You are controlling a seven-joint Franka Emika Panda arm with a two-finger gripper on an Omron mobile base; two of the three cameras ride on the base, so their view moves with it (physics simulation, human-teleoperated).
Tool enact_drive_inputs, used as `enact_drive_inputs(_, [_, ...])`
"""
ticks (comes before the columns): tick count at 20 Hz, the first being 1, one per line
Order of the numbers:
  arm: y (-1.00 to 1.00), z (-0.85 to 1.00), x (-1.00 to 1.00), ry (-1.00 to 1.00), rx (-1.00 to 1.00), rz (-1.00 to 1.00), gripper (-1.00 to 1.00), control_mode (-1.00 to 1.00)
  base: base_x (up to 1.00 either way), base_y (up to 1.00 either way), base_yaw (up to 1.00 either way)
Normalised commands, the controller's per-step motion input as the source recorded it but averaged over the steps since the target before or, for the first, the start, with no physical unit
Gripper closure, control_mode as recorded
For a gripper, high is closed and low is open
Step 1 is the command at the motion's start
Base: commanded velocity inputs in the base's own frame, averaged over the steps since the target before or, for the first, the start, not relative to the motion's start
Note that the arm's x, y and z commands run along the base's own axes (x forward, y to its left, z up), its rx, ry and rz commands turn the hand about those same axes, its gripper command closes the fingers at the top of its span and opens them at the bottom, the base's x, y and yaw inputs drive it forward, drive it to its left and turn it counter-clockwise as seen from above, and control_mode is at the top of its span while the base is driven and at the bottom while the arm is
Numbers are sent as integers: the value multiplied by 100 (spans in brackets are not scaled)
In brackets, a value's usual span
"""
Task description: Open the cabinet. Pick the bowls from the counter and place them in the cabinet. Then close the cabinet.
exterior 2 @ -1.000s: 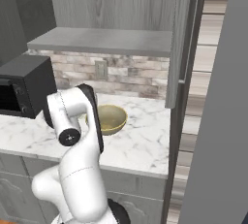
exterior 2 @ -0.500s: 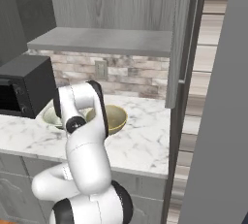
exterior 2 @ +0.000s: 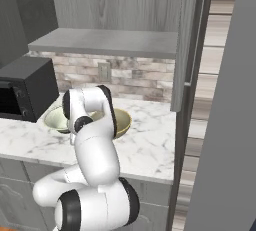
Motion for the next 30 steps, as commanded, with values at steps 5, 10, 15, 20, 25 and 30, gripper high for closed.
enact_drive_inputs(5, [1, 0, 0, 5, 0, 0, -100, -100, 0, 0, 0])
enact_drive_inputs(10, [3, -2, 0, -1, -1, 0, -100, -100, 0, 0, 0])
enact_drive_inputs(15, [27, -8, 1, 0, -2, 2, -100, -100, 0, 0, 0])
enact_drive_inputs(20, [27, -2, 5, 2, 0, 5, -100, -100, 0, 0, 0])
enact_drive_inputs(25, [18, -2, 7, 3, 0, 5, -100, -100, 0, 0, 0])
enact_drive_inputs(30, [28, -9, 24, 5, 0, 3, -100, -100, 0, 0, 0])
